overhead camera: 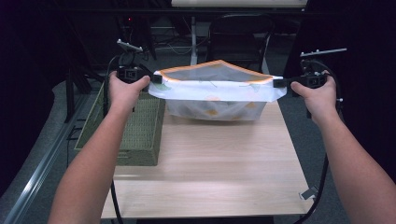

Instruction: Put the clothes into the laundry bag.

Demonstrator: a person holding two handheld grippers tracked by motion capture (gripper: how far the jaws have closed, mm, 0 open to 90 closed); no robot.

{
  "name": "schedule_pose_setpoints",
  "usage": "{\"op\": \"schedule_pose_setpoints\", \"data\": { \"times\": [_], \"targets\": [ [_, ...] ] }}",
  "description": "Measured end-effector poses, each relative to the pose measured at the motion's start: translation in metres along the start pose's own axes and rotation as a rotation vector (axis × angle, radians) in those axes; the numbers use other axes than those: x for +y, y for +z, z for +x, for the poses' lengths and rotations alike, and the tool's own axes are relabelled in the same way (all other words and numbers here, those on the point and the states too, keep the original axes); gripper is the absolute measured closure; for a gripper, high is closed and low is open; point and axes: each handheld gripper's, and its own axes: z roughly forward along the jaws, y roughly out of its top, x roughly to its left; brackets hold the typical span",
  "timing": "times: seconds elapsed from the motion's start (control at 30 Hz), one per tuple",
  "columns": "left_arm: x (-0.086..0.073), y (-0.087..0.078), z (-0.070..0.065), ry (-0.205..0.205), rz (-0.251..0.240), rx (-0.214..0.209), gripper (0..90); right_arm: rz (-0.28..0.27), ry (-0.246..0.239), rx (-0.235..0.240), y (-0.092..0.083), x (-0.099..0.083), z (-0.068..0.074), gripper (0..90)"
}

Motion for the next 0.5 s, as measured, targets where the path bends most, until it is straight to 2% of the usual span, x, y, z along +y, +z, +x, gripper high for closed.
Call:
{"op": "schedule_pose_setpoints", "data": {
  "times": [0.13,0.23,0.43,0.5],
  "targets": [
    [-0.002,0.001,-0.001,0.008,0.011,-0.002,88.7,0.01,-0.002,0.005,-0.001,-0.005,-0.001,88.5],
    [-0.006,0.002,0.0,-0.012,0.007,-0.013,88.7,0.013,-0.008,0.002,-0.001,-0.007,-0.001,88.6],
    [-0.012,0.001,0.0,0.007,0.025,-0.01,88.6,0.028,-0.025,0.005,-0.003,-0.012,0.002,88.5],
    [-0.015,0.0,-0.001,0.0,0.02,-0.012,88.7,0.036,-0.04,0.001,-0.004,-0.013,0.005,88.5]
  ]
}}
